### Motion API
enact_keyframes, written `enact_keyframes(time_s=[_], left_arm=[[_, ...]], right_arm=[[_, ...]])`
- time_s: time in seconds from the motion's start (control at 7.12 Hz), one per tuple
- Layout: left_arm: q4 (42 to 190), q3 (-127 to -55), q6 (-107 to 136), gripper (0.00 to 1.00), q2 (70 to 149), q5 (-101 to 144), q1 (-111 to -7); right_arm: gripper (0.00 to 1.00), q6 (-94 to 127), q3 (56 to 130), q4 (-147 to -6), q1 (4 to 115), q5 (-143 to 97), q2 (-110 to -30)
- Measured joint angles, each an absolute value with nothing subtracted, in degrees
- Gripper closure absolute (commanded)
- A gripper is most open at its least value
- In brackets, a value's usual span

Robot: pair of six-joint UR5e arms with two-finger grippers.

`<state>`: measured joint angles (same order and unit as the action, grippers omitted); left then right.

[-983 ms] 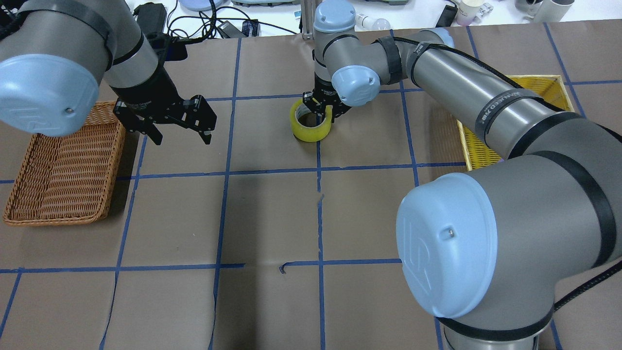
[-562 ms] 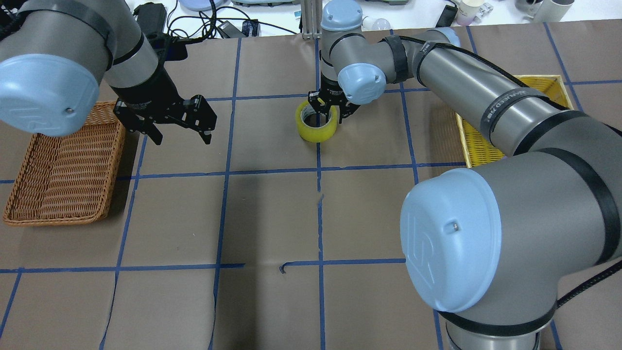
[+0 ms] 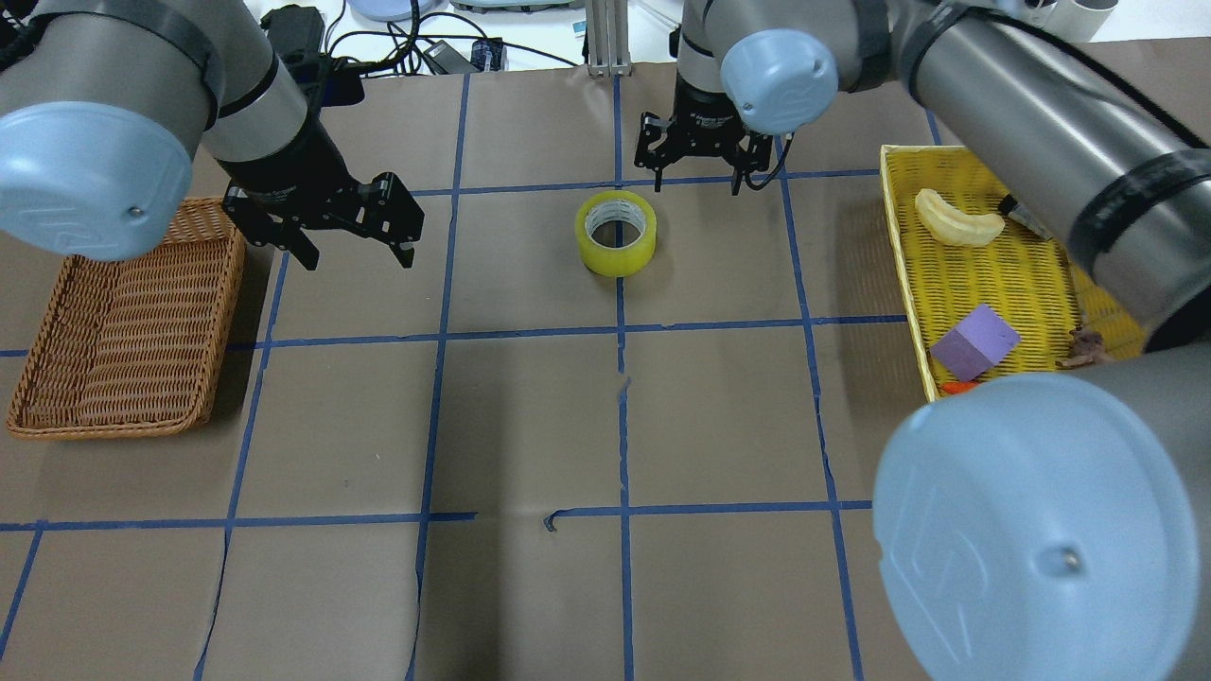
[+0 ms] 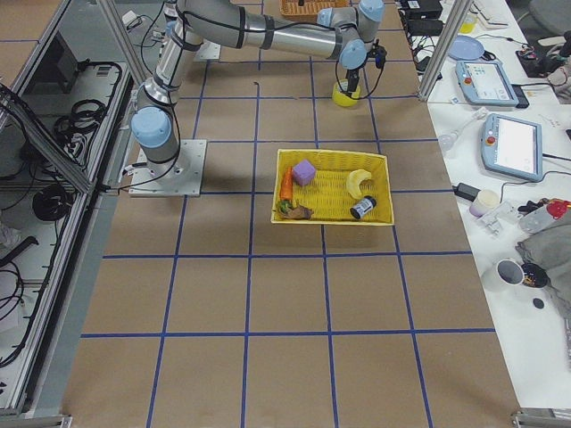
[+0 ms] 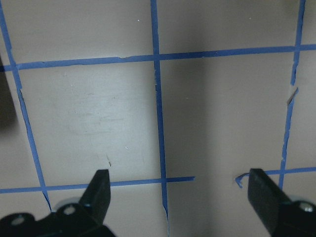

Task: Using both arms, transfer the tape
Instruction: 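Open the right gripper and raise it off the tape roll, then reach the left gripper toward the tape roll while the right arm withdraws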

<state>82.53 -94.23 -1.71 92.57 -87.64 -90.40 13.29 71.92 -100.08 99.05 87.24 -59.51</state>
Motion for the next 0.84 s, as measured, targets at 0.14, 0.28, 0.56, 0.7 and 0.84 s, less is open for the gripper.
enact_keyframes(time_s=[0.14, 0.28, 0.56, 0.7, 0.84], left_arm=[[77.7, -94.22, -0.7, 0.0, 93.25, -86.69, -90.97], [72.78, -94.21, 0.46, 0.0, 94.57, -85.29, -91.68], [62.91, -94.1, 1.48, 0.02, 99.14, -84.1, -93.65], [58.13, -93.95, 2.34, 0.03, 102.07, -83.53, -94.88], [53.63, -93.4, 3.93, 0.04, 105.5, -82.04, -96.13]], right_arm=[[0.0, 10.68, 73.85, -96.42, 96.53, 88.04, -65.17], [0.0, 7.03, 76.76, -92.45, 93.56, 88.51, -71.62], [0.0, 0.01, 83.3, -87.05, 88.67, 88.83, -83.62], [0.0, -0.9, 85.04, -86.31, 87.73, 88.83, -87.05], [0.0, -1.2, 85.84, -86.1, 87.47, 88.76, -88.79]])
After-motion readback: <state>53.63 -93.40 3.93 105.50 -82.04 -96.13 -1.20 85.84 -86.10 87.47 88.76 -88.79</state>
